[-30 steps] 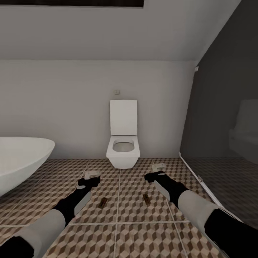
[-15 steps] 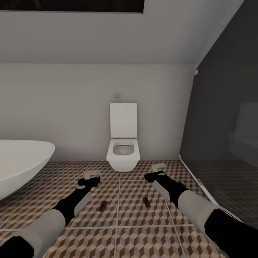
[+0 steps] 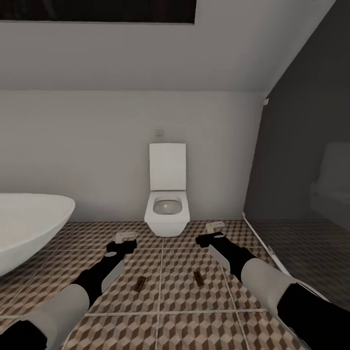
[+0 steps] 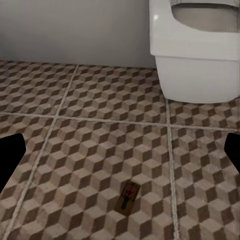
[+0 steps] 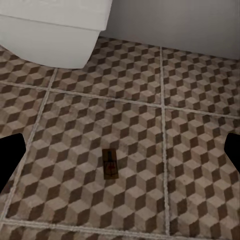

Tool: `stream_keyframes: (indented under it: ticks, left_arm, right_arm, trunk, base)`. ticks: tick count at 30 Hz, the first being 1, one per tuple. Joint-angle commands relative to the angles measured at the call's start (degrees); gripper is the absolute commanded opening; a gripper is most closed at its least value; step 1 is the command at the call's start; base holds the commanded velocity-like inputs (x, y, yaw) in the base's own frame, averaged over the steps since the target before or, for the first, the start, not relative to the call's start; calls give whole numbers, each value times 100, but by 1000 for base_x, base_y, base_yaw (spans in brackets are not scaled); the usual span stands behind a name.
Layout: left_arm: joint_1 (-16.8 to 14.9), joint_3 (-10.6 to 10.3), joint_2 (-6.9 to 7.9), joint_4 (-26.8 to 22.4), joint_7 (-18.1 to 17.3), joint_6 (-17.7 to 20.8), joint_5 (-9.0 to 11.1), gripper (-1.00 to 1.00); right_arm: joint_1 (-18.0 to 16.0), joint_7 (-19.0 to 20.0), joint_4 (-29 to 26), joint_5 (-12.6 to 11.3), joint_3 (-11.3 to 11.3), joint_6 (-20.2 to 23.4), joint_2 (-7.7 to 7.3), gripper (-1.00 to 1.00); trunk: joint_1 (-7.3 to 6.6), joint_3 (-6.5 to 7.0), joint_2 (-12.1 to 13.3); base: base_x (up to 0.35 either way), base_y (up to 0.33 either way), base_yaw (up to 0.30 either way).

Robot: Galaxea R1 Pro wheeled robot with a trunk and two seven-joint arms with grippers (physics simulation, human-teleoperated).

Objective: Take the four mousetraps from the cabinet in the bathroom and place them on the bathroom floor. Make sure all four end up on the same floor surface, and ensure that at least two of them are either under or directly next to the same bathroom sink.

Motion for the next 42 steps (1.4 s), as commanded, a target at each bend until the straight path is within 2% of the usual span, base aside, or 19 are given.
stream_keyframes:
  ticks: [1,11,22,42]
  left_arm:
    - [-5,-49,5,-14,53,26,32,100]
    - [-5,-77,-16,75,35,20,29,100]
    - [-5,-273,-19,95,34,17,32,100]
    - [-5,-300,-26,102,43,9,32,100]
  right_arm:
    - [-7,-45,-10,-48,48,21,-4,100]
    - [-7,-53,-10,-48,48,21,-5,100]
    - [-7,-52,-10,-48,48,21,-4,100]
    - [-2,-51,-10,-48,48,21,-7,100]
  trunk:
    - [-23,12,39]
    - [-243,191,440]
    - [-485,389,881]
    - [-924,748,1683]
  base:
    - [0,0,0]
    - [0,0,0]
    - [0,0,0]
    - [0,0,0]
